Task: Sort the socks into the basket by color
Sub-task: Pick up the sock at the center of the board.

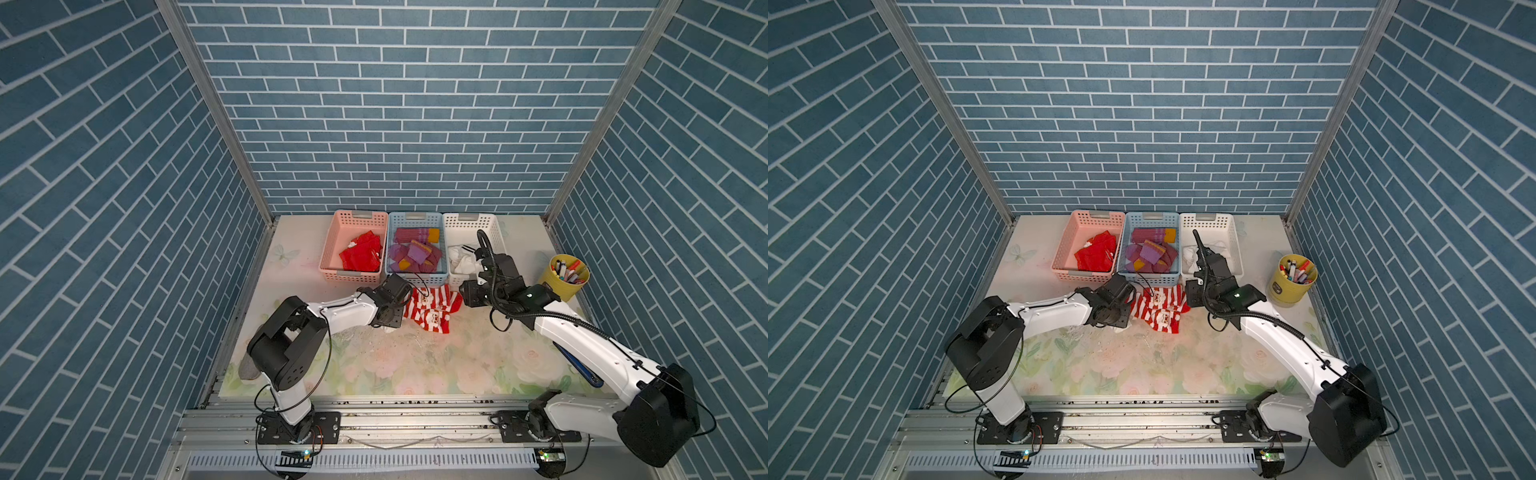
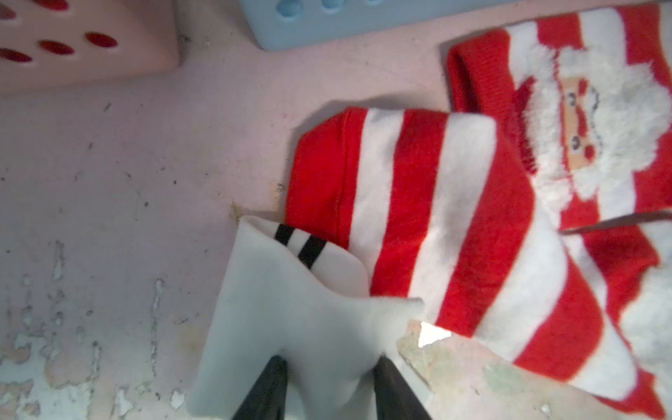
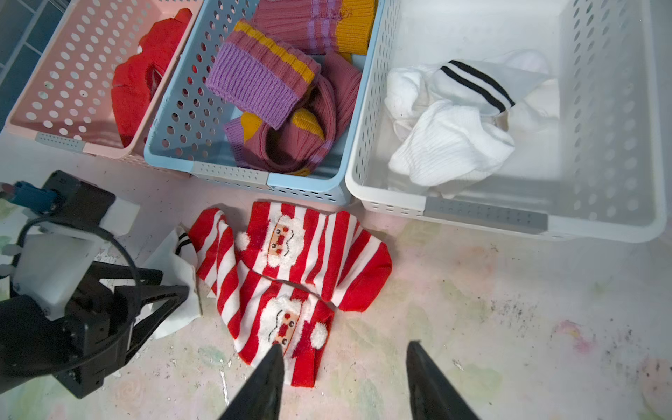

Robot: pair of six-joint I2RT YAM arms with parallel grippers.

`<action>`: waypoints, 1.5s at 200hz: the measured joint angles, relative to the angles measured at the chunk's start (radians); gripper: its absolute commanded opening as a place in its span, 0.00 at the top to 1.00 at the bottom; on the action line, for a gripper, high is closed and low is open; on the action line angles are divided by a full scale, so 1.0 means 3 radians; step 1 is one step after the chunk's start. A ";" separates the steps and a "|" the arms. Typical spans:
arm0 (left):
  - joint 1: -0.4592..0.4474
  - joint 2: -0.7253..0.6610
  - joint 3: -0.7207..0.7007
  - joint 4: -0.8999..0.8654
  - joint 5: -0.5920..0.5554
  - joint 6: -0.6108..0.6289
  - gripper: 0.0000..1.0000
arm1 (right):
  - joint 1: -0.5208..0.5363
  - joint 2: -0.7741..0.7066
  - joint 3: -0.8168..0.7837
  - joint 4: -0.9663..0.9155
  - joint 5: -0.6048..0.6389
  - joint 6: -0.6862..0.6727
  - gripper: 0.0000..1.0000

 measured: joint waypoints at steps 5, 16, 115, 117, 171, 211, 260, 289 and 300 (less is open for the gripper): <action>0.0000 0.0000 0.0000 -0.0008 -0.0001 0.0011 0.66 | 0.0000 -0.0005 0.0000 -0.0001 0.0000 0.0000 0.46; 0.0000 0.0000 0.0000 -0.0017 -0.0004 0.0018 0.68 | 0.0000 -0.0022 -0.0003 0.0000 0.0000 0.0000 0.46; 0.0000 -0.0195 0.0034 -0.0259 0.0004 0.0123 0.93 | -0.0006 -0.0354 -0.0125 -0.0031 0.0108 0.0001 0.45; 0.0000 -0.0205 0.0041 -0.0273 0.0003 0.0137 0.94 | -0.0006 -0.0360 -0.0127 -0.0031 0.0112 0.0001 0.45; -0.0024 -0.0454 0.0333 -0.0619 -0.0038 0.0210 1.00 | -0.0036 -0.0523 -0.0188 -0.0043 0.0174 0.0001 0.44; -0.0078 -0.0607 0.0632 -0.0842 -0.0048 0.0275 1.00 | -0.0069 -0.0603 -0.0264 -0.0053 0.0200 0.0001 0.43; -0.0104 -0.0571 0.1194 -0.0999 -0.0017 0.0426 1.00 | -0.0111 -0.0769 -0.0341 -0.0106 0.0240 0.0001 0.43; -0.0107 -0.0371 0.1588 -0.1047 0.0037 0.0523 1.00 | -0.0123 -0.0900 -0.0384 -0.0156 0.0282 0.0003 0.43; -0.0109 -0.0259 0.1747 -0.1063 0.0055 0.0561 1.00 | -0.0126 -0.0951 -0.0395 -0.0198 0.0301 0.0003 0.43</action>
